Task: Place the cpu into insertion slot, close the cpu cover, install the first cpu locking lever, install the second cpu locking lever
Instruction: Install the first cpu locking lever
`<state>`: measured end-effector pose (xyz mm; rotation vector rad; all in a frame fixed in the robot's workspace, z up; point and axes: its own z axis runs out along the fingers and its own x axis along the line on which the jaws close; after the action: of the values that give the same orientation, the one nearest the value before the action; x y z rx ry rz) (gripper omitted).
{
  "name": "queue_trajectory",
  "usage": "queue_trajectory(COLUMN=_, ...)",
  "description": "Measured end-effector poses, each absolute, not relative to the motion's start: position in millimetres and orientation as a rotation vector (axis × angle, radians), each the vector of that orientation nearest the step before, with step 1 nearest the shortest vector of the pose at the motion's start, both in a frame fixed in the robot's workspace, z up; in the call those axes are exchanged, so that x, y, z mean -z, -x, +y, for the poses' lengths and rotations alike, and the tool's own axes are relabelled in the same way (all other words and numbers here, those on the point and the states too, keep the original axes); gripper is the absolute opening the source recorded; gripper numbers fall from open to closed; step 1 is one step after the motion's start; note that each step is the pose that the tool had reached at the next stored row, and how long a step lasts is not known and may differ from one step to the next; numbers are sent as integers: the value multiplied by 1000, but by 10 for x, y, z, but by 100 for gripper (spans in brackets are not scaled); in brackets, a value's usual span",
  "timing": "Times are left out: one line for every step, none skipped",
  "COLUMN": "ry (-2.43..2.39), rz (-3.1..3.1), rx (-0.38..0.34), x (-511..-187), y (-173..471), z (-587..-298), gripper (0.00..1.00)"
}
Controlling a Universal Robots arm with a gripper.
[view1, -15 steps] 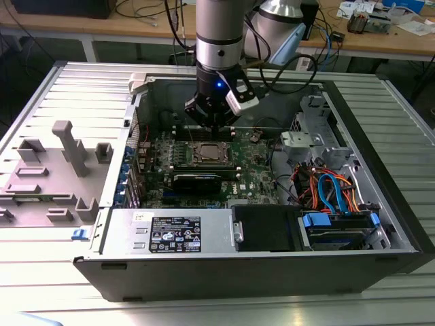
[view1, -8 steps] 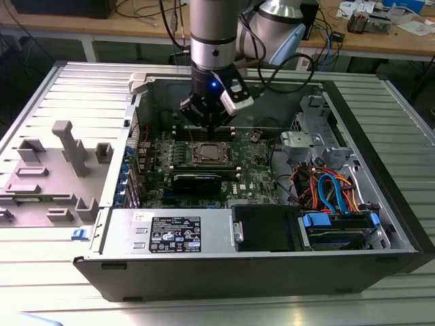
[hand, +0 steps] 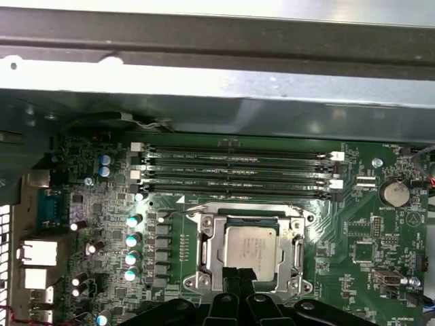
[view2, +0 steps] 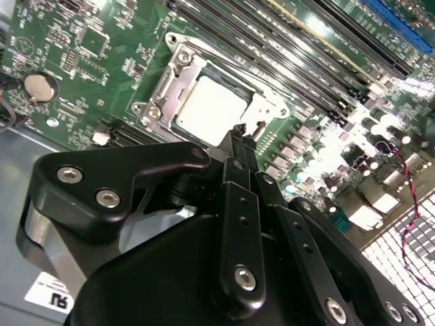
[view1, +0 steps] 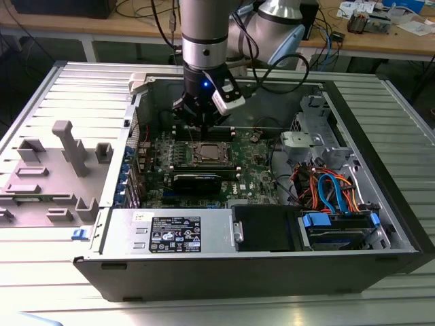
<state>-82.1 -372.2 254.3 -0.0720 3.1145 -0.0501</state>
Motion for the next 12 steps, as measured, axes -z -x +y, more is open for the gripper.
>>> queue_trajectory(ry=72, rz=3115, rx=50, x=-2543, y=850, z=-3721, gripper=11)
queue_trajectory(ry=72, rz=3115, rx=50, x=-2542, y=880, z=-3718, gripper=11)
queue_trajectory(ry=72, rz=3115, rx=50, x=-2543, y=935, z=-3714, gripper=11)
queue_trajectory(ry=72, rz=3114, rx=50, x=-2543, y=977, z=-3697, gripper=11)
queue_trajectory(ry=72, rz=3114, rx=50, x=-2548, y=998, z=-3681, gripper=11)
queue_trajectory(ry=72, rz=3114, rx=50, x=-2554, y=1015, z=-3671, gripper=11)
queue_trajectory(ry=72, rz=3114, rx=50, x=-2558, y=1026, z=-3665, gripper=11)
queue_trajectory(ry=72, rz=3113, rx=50, x=-2563, y=1069, z=-3645, gripper=11)
queue_trajectory(ry=72, rz=3112, rx=50, x=-2563, y=1103, z=-3634, gripper=11)
queue_trajectory(ry=72, rz=3112, rx=50, x=-2564, y=1131, z=-3628, gripper=11)
queue_trajectory(ry=72, rz=3111, rx=50, x=-2565, y=1150, z=-3626, gripper=11)
queue_trajectory(ry=72, rz=3111, rx=50, x=-2569, y=1183, z=-3620, gripper=11)
